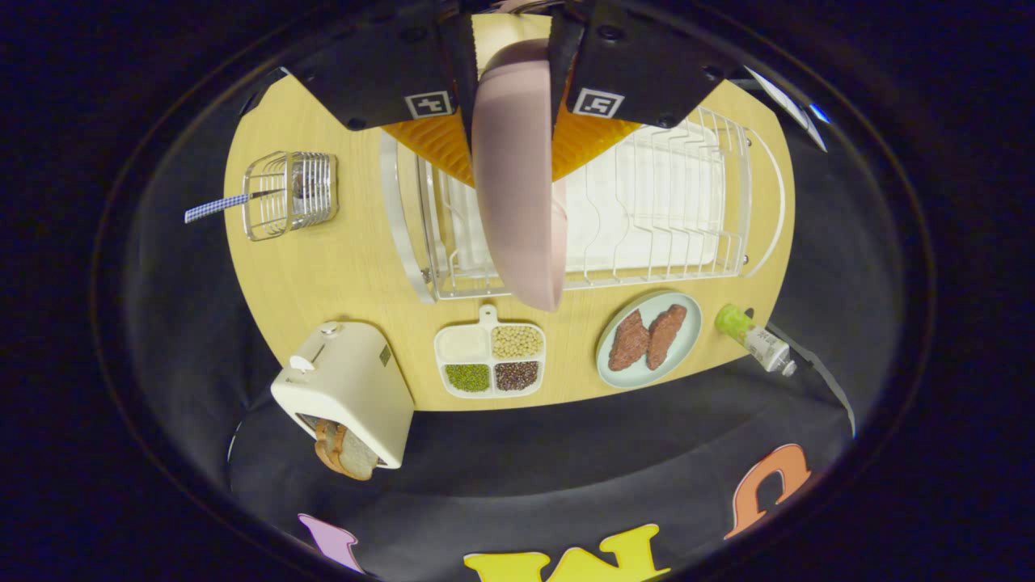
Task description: Take the plate from the dish rack, then take the spoon from the basket and place it into the plate.
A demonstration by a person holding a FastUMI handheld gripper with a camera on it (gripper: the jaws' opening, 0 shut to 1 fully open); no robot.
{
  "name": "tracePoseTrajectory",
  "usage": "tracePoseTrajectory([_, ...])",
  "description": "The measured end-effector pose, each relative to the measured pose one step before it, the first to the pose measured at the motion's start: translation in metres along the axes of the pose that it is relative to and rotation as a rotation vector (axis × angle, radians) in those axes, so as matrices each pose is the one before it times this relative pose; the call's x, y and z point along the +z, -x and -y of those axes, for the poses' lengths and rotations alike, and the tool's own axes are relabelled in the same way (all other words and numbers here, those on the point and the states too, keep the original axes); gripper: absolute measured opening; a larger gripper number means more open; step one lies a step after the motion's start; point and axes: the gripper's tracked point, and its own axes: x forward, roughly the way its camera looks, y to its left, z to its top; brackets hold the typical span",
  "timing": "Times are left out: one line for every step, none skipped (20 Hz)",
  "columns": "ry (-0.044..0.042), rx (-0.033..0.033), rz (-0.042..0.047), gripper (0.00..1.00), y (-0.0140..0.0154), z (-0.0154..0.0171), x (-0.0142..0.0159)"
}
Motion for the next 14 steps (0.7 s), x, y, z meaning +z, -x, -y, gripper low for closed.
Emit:
tracePoseTrajectory([0.00764,-0.02408,0.0009,0.4,0.00342,-0.00066,0.00103])
tracePoseTrajectory([0.0075,-0.02361,0.00698,0.39,0.00464,-0.00176,0.00181])
tracePoseTrajectory([0.01077,-0.0269,0.00818,0.39,0.00475,0.0008,0.00245])
tracePoseTrajectory([0.01053,-0.03428,0.01357,0.39,0.00412,0.0021,0.00298])
tracePoseTrajectory([0.01017,-0.03332,0.01055,0.39,0.00336,0.00261,0.00342])
tracePoseTrajectory([0.01655,-0.03703,0.01017,0.38,0.00469,0.00307,0.00162])
tracePoseTrajectory([0.01321,-0.02221,0.01032,0.38,0.00432,0.00173,0.00234])
tracePoseTrajectory([0.01324,-0.01761,0.00673,0.37,0.00391,0.00274,0.00062])
tracePoseTrajectory([0.00635,-0.00679,0.01203,0.37,0.00624,0.00135,0.00186])
tracePoseTrajectory([0.0047,0.00823,0.00681,0.35,0.0041,-0.00126,-0.00197])
tracePoseTrajectory([0.00468,0.00981,0.0052,0.35,0.00473,-0.00005,-0.00212])
tracePoseTrajectory([-0.00086,0.01754,0.00688,0.35,0.00465,0.0004,-0.00244])
tracePoseTrajectory([-0.00773,0.02477,0.01182,0.35,0.00524,-0.00031,-0.00315])
tracePoseTrajectory([-0.00719,0.03044,0.00932,0.34,0.00584,0.00021,-0.00455])
